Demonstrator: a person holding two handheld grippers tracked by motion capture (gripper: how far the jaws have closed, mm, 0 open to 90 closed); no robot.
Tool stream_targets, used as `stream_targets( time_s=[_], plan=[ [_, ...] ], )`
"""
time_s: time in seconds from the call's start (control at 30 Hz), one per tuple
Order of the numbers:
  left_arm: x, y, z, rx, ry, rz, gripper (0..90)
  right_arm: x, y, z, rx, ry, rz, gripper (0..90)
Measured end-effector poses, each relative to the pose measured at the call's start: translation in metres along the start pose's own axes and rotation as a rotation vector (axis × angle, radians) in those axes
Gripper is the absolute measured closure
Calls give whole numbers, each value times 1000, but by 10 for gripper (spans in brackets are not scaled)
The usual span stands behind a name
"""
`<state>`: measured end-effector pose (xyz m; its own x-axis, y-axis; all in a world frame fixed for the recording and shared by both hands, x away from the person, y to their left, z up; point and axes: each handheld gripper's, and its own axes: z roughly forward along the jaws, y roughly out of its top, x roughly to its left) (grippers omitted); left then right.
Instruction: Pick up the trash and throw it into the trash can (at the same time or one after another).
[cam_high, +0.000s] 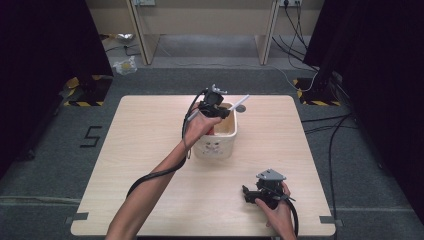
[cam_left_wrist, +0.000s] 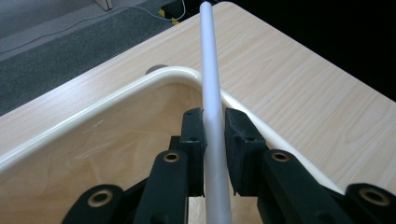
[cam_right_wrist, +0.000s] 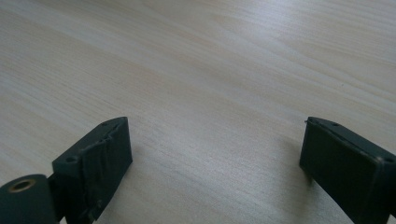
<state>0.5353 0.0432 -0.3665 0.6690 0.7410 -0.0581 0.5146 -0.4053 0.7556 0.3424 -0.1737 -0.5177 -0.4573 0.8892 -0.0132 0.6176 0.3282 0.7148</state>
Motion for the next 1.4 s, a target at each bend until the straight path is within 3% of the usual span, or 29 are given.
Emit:
stream_targets(
  time_s=[0.27, 0.77, 1.27, 1.4],
  plan=[
    [-2, -3, 1, 36, -16, 0, 781, 0, 0, 0, 1, 0, -1, 91],
    [-4, -3, -5, 29, -26, 5, 768, 0, 0, 0, 1, 0, 0, 91],
    [-3, -5, -26, -13, -48, 7, 541, 0, 0, 0, 1, 0, -1, 91],
    [1, -9, -34, -27, -58, -9, 472, 0, 0, 0, 3, 0, 0, 91]
  ],
)
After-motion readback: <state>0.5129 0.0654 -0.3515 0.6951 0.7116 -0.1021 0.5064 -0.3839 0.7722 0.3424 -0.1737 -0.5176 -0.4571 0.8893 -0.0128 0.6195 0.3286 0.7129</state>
